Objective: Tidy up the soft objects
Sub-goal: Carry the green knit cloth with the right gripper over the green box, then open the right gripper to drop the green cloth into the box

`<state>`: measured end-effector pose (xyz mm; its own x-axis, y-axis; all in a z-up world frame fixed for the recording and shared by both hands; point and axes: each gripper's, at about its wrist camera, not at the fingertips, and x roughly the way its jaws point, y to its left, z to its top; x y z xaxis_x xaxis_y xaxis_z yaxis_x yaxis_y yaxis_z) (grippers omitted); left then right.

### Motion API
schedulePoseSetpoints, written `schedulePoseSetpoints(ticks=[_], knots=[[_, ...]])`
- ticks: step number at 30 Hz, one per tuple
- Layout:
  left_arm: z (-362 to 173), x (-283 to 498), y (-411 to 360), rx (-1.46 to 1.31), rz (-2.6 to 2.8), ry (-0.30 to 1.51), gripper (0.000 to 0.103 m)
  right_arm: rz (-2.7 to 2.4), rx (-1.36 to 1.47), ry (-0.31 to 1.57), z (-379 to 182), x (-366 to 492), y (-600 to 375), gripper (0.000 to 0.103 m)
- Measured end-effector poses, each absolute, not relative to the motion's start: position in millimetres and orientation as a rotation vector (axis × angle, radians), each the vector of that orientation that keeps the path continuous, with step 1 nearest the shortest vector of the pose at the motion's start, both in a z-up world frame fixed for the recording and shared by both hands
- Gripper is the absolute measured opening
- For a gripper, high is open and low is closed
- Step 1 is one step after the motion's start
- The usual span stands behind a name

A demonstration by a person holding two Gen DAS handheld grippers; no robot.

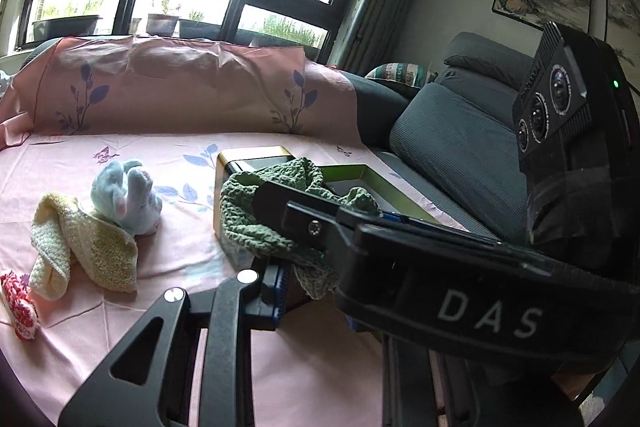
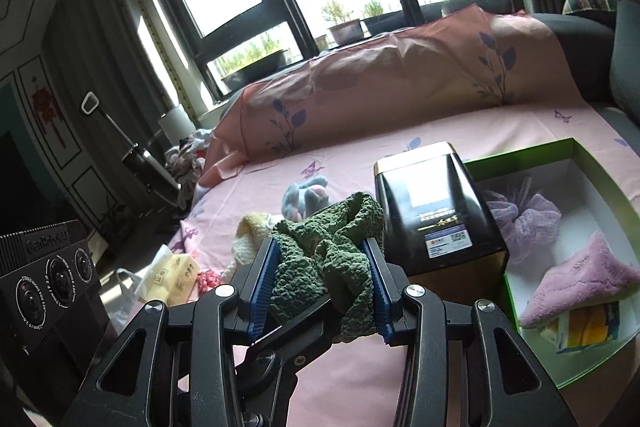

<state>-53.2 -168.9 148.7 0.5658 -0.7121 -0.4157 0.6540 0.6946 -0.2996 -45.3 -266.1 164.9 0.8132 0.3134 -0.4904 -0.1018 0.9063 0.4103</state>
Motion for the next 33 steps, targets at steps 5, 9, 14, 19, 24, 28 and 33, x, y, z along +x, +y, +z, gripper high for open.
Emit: schedulePoseSetpoints(ticks=[5,9,14,19,24,28,33], knots=[[152,-53,-225,-0.053,-0.92,0.558,0.019,0.136,0.471,0.531,162,-61,-325,0.046],[153,-52,-268,0.013,-0.983,0.584,0.019,0.072,0.58,0.487,154,-73,-369,0.046],[150,-50,-310,0.111,-1.029,0.605,0.019,0.009,0.699,0.448,138,-79,-406,0.046],[138,-42,-338,0.157,-1.042,0.673,0.019,-0.037,0.82,0.451,118,-79,-433,0.046],[129,-38,-356,0.18,-1.043,0.708,0.019,-0.088,0.881,0.452,106,-84,-449,0.046],[122,-36,-367,0.226,-0.977,0.731,0.019,-0.124,0.913,0.475,96,-85,-456,0.046],[123,-30,-367,0.193,-0.979,0.761,0.023,-0.155,0.948,0.443,95,-95,-464,0.046]])
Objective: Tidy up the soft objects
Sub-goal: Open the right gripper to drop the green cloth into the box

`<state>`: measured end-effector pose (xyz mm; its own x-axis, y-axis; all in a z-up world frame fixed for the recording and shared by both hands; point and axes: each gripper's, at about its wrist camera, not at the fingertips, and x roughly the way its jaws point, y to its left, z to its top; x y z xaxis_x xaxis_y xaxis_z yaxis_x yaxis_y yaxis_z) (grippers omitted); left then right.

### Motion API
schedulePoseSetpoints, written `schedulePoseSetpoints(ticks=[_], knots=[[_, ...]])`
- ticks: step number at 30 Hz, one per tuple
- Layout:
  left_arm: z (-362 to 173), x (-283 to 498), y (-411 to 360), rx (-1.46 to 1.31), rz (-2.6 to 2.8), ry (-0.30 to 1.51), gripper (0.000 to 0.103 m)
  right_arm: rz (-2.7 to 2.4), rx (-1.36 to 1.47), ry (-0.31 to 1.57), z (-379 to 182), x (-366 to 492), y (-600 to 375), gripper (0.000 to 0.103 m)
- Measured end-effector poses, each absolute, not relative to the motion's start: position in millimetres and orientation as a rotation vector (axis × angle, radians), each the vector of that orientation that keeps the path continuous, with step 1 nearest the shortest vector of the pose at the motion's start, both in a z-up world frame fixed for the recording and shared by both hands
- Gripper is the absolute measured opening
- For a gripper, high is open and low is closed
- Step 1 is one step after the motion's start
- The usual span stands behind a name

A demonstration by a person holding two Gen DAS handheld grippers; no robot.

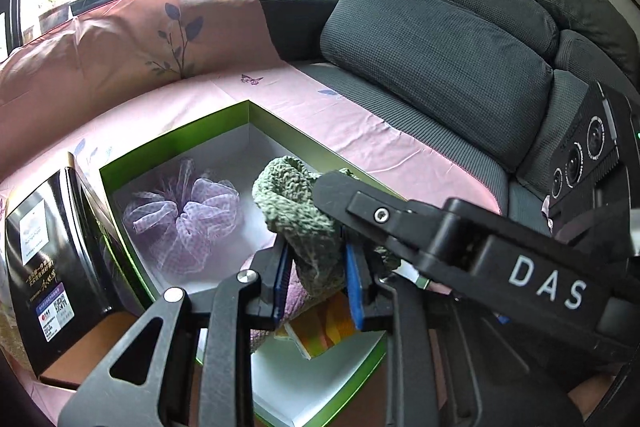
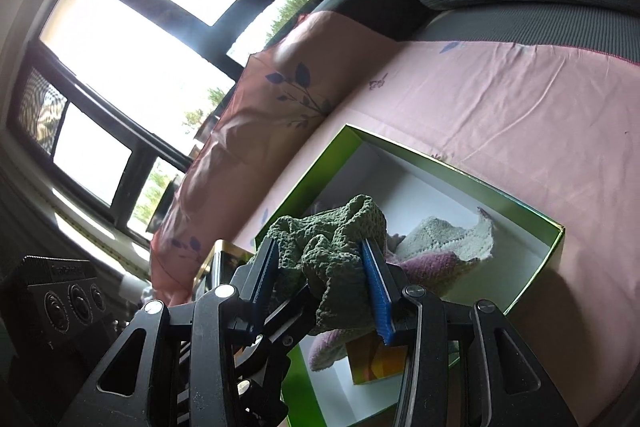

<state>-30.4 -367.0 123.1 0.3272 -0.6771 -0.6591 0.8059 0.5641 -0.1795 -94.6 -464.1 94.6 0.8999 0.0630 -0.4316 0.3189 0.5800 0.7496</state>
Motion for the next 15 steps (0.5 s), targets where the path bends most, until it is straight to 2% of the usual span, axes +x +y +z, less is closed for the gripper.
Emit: schedulePoseSetpoints(ticks=[3,5,7,9,10,12,14,15], knots=[[127,-30,-362,0.174,-0.965,0.76,0.036,-0.214,0.93,0.419,98,-101,-466,0.046],[132,-33,-356,0.167,-0.963,0.743,0.051,-0.229,0.923,0.406,99,-104,-466,0.046],[138,-37,-348,0.161,-0.979,0.723,0.052,-0.232,0.923,0.392,101,-105,-466,0.048],[144,-40,-337,0.152,-0.985,0.706,0.058,-0.231,0.917,0.374,103,-107,-464,0.061],[147,-42,-330,0.144,-0.982,0.696,0.064,-0.225,0.909,0.365,105,-106,-463,0.068],[152,-45,-312,0.118,-0.967,0.683,0.069,-0.213,0.883,0.362,108,-105,-458,0.072],[155,-47,-290,0.093,-0.949,0.682,0.077,-0.236,0.833,0.371,111,-102,-450,0.081],[156,-47,-278,0.081,-0.935,0.681,0.078,-0.254,0.802,0.374,113,-100,-444,0.081]])
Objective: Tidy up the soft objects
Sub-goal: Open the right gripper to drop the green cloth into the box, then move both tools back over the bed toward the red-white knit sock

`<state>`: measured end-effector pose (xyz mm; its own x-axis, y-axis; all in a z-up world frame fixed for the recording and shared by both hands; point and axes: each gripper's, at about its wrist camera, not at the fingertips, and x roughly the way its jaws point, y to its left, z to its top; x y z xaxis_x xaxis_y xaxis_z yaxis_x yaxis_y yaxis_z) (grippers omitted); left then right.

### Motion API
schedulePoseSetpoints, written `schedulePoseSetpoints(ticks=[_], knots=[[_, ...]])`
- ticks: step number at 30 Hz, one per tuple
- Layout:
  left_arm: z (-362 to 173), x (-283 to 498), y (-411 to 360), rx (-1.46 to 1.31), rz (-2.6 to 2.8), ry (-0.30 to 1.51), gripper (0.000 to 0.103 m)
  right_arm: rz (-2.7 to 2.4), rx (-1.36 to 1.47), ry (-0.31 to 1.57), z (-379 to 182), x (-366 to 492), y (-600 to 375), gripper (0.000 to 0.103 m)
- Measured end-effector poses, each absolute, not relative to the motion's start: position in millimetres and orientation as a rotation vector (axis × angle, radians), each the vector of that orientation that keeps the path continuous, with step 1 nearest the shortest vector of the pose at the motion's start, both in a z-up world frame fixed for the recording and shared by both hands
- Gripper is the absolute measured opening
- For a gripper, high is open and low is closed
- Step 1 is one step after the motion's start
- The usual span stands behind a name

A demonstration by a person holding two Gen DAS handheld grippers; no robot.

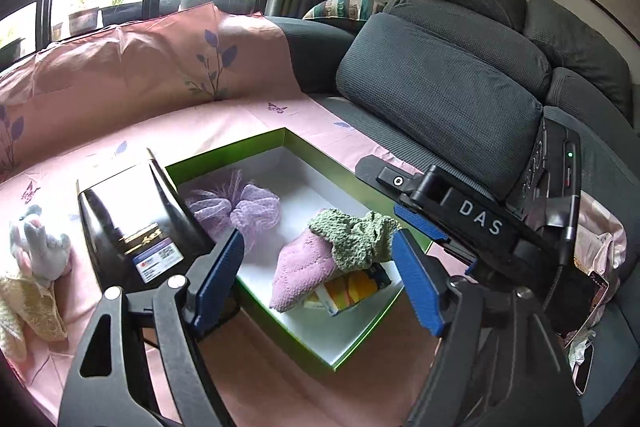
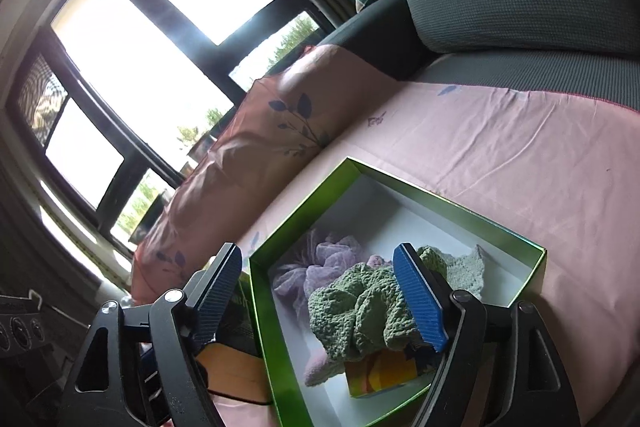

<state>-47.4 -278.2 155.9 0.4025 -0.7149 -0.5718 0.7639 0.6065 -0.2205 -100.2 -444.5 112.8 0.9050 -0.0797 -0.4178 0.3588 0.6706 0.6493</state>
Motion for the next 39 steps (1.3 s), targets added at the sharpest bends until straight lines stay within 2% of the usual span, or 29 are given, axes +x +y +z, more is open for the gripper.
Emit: schedulePoseSetpoints(ticks=[6,8,13,18,28,33,39], knots=[[153,-48,-195,0.032,-0.778,0.707,0.081,-0.266,0.732,0.351,122,-106,-398,0.083],[149,-50,-166,0.028,-0.714,0.704,0.084,-0.251,0.707,0.329,129,-111,-373,0.088],[135,-55,-91,-0.058,-0.549,0.719,0.089,-0.216,0.497,0.328,146,-117,-295,0.09],[119,-63,-40,-0.083,-0.446,0.738,0.091,-0.09,0.356,0.401,136,-136,-237,0.09],[104,-66,5,-0.157,-0.363,0.74,0.091,-0.124,0.383,0.499,117,-148,-220,0.09],[89,-60,16,-0.174,-0.381,0.681,0.091,-0.156,0.337,0.499,117,-138,-215,0.09],[67,-50,37,-0.29,-0.359,0.7,0.091,-0.157,0.34,0.514,111,-133,-212,0.09]])
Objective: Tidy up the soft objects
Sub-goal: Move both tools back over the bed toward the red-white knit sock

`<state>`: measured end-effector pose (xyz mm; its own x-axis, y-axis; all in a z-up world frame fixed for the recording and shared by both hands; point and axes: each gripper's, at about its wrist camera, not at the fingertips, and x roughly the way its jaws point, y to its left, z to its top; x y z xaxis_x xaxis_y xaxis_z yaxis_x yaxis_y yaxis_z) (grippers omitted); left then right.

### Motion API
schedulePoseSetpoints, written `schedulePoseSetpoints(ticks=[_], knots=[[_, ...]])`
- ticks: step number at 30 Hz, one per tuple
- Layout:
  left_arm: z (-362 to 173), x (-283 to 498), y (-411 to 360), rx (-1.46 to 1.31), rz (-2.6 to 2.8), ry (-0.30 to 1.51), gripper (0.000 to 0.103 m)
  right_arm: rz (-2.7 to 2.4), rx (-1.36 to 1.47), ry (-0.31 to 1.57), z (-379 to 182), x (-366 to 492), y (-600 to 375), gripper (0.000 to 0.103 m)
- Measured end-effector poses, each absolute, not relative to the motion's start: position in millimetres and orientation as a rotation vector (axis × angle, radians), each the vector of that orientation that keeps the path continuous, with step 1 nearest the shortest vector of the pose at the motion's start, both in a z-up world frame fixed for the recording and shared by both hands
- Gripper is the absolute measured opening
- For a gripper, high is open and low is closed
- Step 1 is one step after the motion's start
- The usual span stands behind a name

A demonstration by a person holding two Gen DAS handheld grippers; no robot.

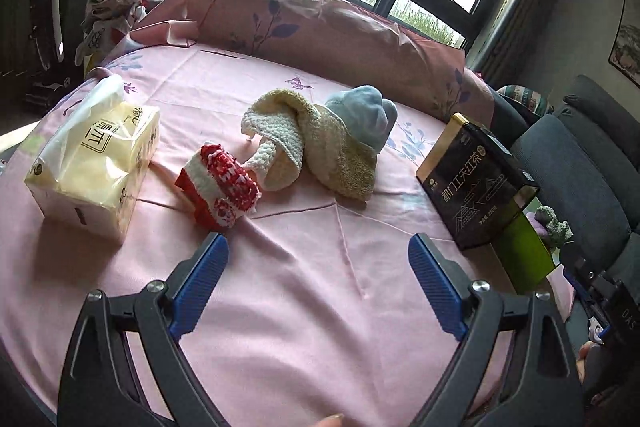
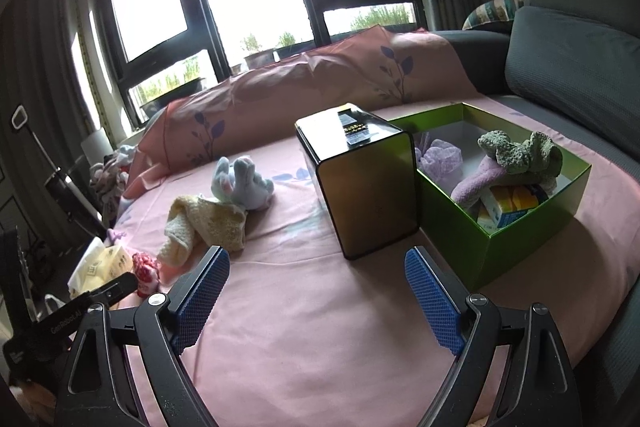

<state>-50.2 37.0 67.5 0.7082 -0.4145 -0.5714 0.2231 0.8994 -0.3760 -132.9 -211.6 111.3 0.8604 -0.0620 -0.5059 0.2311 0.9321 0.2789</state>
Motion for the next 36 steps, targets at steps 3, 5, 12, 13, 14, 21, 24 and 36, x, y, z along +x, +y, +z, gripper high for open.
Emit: schedulePoseSetpoints(ticks=[3,5,12,13,14,21,24,36], knots=[[61,-48,42,-0.318,-0.339,0.717,0.091,-0.166,0.349,0.568,101,-127,-210,0.09],[59,-46,44,-0.312,-0.317,0.718,0.091,-0.159,0.356,0.582,98,-125,-209,0.09],[52,-42,43,-0.336,-0.284,0.736,0.091,-0.143,0.31,0.591,97,-119,-195,0.09],[52,-43,42,-0.329,-0.287,0.738,0.091,-0.139,0.308,0.592,98,-118,-193,0.09],[52,-44,42,-0.319,-0.285,0.733,0.091,-0.133,0.306,0.595,98,-117,-191,0.09],[52,-44,45,-0.332,-0.257,0.717,0.091,-0.109,0.293,0.638,92,-108,-184,0.09],[47,-40,45,-0.346,-0.259,0.753,0.091,-0.088,0.313,0.667,87,-104,-182,0.09],[46,-39,65,-0.451,-0.183,0.759,0.091,0.011,0.308,0.758,85,-83,-162,0.09]])
